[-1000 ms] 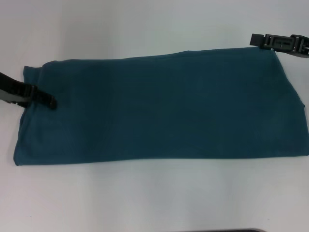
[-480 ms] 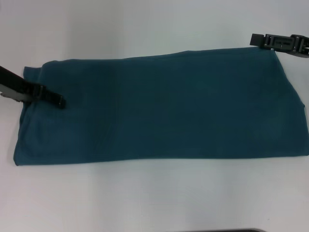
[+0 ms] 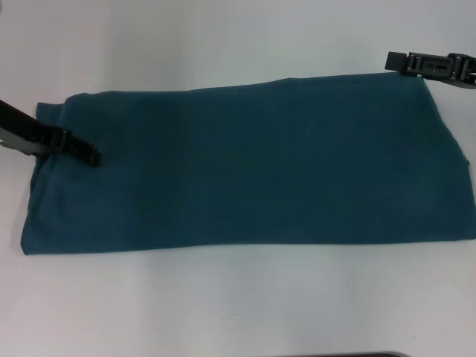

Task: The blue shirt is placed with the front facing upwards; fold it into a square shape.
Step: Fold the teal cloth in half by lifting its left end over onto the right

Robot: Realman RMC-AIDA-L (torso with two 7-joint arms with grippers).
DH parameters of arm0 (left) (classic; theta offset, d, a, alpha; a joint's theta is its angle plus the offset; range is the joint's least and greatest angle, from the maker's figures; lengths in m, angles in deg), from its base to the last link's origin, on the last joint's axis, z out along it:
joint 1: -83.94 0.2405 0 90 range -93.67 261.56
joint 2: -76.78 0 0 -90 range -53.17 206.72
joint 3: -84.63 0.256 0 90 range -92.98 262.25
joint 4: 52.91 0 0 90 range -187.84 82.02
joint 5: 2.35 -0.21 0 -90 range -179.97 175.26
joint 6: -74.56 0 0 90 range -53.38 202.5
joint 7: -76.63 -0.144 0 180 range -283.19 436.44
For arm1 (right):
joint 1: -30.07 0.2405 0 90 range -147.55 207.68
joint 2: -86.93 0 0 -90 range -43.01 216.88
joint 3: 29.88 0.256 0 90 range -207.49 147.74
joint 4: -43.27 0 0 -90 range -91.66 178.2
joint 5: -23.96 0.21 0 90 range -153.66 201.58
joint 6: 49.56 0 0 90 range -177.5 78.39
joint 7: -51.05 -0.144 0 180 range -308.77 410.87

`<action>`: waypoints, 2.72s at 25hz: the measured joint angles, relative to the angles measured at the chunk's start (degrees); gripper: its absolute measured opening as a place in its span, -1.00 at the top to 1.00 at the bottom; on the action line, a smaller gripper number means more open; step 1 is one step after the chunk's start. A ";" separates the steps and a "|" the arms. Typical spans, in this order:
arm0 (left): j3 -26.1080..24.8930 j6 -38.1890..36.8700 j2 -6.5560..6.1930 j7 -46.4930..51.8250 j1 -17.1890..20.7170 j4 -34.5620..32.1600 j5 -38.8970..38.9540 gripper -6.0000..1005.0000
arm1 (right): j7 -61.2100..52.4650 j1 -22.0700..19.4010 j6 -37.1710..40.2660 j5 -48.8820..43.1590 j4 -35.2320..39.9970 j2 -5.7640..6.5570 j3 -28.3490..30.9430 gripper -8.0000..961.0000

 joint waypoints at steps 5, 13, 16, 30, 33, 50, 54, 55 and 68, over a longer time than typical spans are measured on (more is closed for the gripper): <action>-0.25 0.90 -0.60 0.45 0.36 0.11 -0.57 -0.74 | 0.00 0.00 0.00 0.00 0.00 0.00 0.00 -0.50; -0.62 1.66 -0.81 1.45 0.85 0.83 -2.93 -0.74 | -0.09 0.07 0.00 0.09 0.00 0.00 0.00 -0.50; -0.67 1.95 -0.86 1.47 0.87 0.83 -2.95 -0.74 | -0.11 0.21 0.00 0.09 0.00 0.00 0.00 -0.50; -0.18 2.01 -0.43 1.48 0.46 0.14 -2.97 -0.74 | -0.12 0.01 -0.73 0.52 -0.26 0.00 0.00 -0.50; -0.18 1.97 -0.21 1.48 0.44 0.09 -2.97 -0.74 | -0.05 0.00 -0.78 0.53 -0.27 0.00 0.00 -0.50; -0.20 1.77 0.29 1.34 0.42 -0.53 -2.84 -0.74 | 0.00 0.00 -1.12 0.53 -0.27 0.00 -0.06 -0.50; -0.13 1.44 0.65 0.99 0.19 -0.52 -2.55 -0.74 | 0.00 0.00 -1.17 0.53 -0.27 0.00 -0.06 -0.50; -0.09 1.42 0.72 0.96 0.12 -0.52 -2.53 -0.74 | 0.00 -0.02 -1.18 0.53 -0.26 0.00 -0.04 -0.50; 0.00 1.30 1.12 0.70 -0.39 -0.63 -2.43 -0.74 | 0.00 -0.09 -1.35 0.52 -0.26 0.00 0.01 -0.50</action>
